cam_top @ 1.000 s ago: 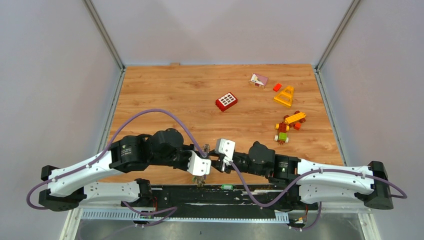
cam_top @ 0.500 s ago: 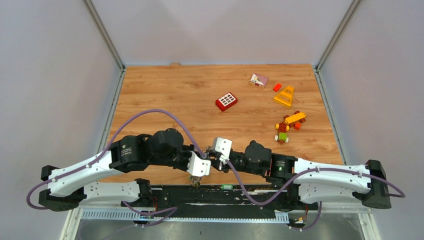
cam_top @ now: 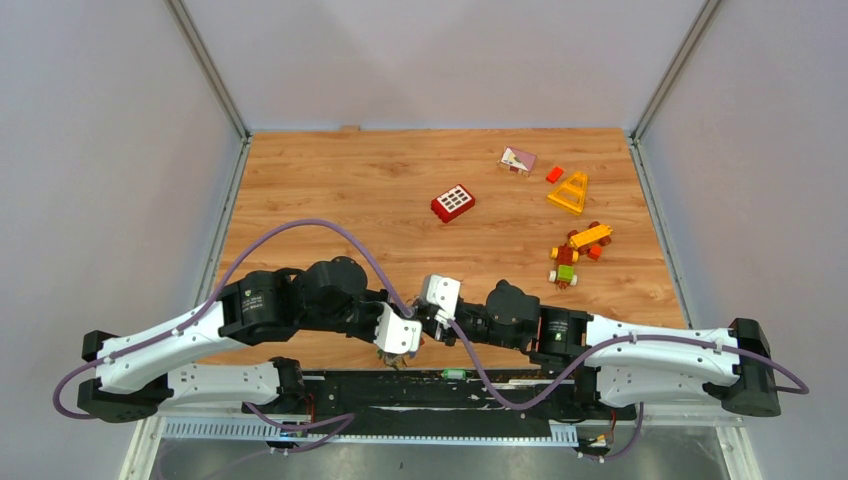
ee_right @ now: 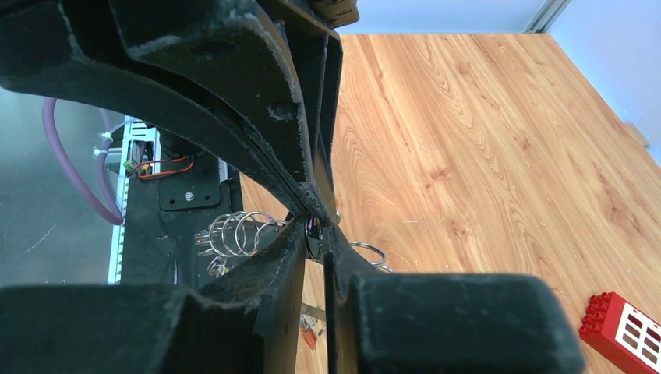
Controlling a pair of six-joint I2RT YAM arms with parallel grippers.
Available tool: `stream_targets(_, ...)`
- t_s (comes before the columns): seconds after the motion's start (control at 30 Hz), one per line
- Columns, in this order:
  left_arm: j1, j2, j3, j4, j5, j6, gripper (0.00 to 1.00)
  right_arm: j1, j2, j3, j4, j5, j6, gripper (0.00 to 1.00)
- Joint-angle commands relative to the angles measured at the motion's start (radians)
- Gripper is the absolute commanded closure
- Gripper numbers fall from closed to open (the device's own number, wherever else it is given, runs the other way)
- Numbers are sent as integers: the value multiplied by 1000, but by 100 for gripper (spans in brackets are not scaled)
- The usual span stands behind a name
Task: Remove the keys from the keyring
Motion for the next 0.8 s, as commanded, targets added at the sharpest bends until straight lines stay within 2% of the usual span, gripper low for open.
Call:
stream_targets(0.0, -2, -6, 49, 27, 26, 21, 100, -8, 7, 48, 19, 17, -3, 84)
stream_targets(0.37, -2, -11, 50, 15, 9, 26, 100, -9, 3, 54, 9, 1, -13, 82)
stream_targets(0.6, -2, -8, 45, 14, 3, 28, 100, -8, -9, 45, 8, -1, -14, 77)
stream_targets(0.77, -2, -11, 43, 17, 6, 25, 100, -9, -12, 42, 10, -8, -17, 80)
